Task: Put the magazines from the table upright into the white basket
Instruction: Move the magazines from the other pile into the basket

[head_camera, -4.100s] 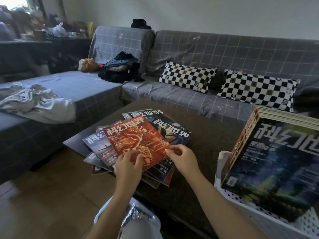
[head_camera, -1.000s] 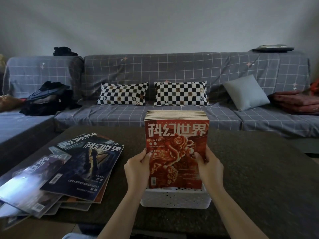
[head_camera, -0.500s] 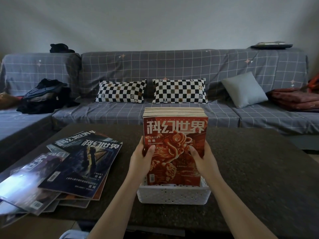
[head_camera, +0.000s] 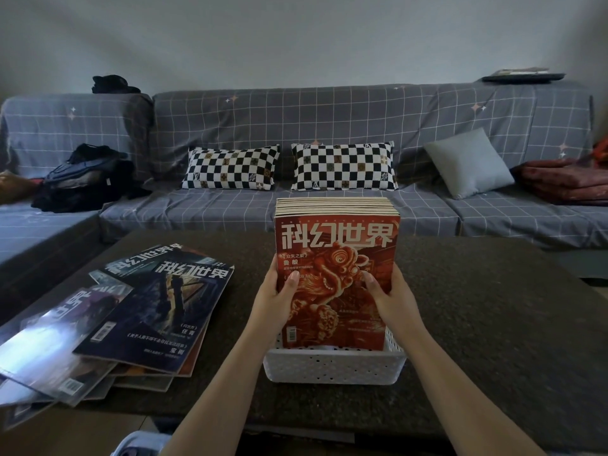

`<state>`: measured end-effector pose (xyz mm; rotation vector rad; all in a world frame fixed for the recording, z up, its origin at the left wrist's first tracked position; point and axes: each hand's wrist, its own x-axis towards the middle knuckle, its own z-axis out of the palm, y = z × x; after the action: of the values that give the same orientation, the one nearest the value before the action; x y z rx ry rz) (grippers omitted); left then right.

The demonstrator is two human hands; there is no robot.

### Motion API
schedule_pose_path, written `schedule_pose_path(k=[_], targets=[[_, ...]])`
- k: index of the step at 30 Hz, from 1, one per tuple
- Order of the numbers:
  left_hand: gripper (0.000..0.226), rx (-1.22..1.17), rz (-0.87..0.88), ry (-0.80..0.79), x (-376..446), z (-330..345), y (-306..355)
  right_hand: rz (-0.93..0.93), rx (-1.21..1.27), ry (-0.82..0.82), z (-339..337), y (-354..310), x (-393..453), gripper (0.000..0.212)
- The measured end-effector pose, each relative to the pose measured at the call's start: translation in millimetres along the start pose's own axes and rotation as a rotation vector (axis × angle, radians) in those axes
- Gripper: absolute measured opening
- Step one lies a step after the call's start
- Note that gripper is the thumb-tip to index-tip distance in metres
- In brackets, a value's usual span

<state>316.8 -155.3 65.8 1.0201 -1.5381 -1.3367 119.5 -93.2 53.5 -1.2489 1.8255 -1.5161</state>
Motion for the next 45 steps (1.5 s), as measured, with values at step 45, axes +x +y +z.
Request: schedule_pose_path(k=[45], targets=[[0.011,0.378,0.076,0.435,-79.5,-142.8,-18.4,-0.113,0.14,-0.247,159.0,-71.6,-90.3,0.013]])
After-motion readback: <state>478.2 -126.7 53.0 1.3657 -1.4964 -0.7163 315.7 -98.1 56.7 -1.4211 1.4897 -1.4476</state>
